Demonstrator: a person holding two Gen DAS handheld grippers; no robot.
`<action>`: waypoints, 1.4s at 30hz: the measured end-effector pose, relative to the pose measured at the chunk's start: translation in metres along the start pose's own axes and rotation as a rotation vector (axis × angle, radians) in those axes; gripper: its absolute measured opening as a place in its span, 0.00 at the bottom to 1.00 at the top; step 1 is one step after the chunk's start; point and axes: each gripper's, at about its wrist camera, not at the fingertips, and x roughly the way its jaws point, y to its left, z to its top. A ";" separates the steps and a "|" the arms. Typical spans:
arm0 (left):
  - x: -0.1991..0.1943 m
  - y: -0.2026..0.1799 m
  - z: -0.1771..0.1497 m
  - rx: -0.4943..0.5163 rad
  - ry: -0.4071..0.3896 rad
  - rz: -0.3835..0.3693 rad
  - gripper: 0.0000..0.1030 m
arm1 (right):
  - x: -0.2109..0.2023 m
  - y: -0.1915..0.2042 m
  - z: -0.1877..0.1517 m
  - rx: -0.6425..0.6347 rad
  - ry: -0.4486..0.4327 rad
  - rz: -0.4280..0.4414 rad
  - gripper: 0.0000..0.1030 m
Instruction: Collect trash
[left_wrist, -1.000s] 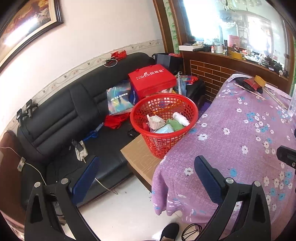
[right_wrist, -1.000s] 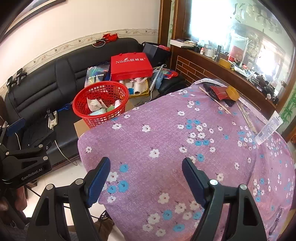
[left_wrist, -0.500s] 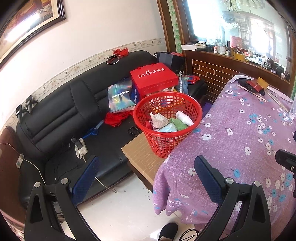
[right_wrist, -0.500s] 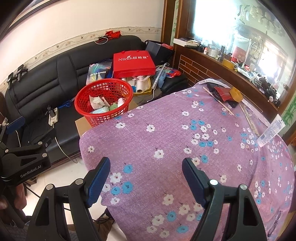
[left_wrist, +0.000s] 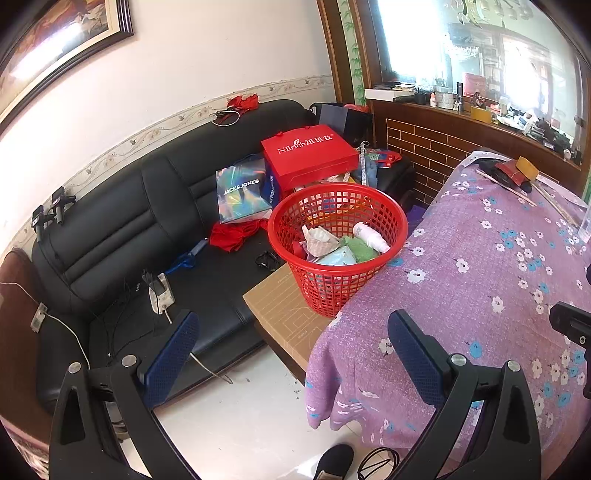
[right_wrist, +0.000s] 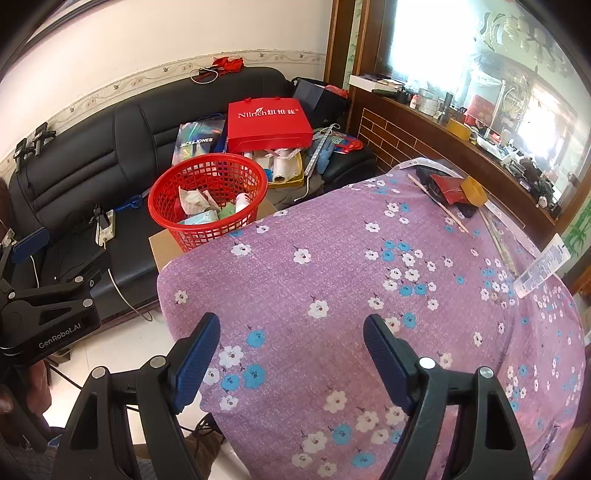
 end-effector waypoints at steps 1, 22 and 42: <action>0.000 0.000 0.000 0.000 0.000 0.000 0.98 | 0.000 0.000 0.000 0.000 0.000 0.001 0.81; 0.003 0.002 0.000 -0.007 0.007 0.000 0.98 | 0.005 0.001 0.000 -0.015 0.009 0.007 0.82; 0.009 -0.010 -0.002 0.021 0.007 -0.017 0.98 | 0.008 -0.008 -0.006 0.006 0.018 0.000 0.82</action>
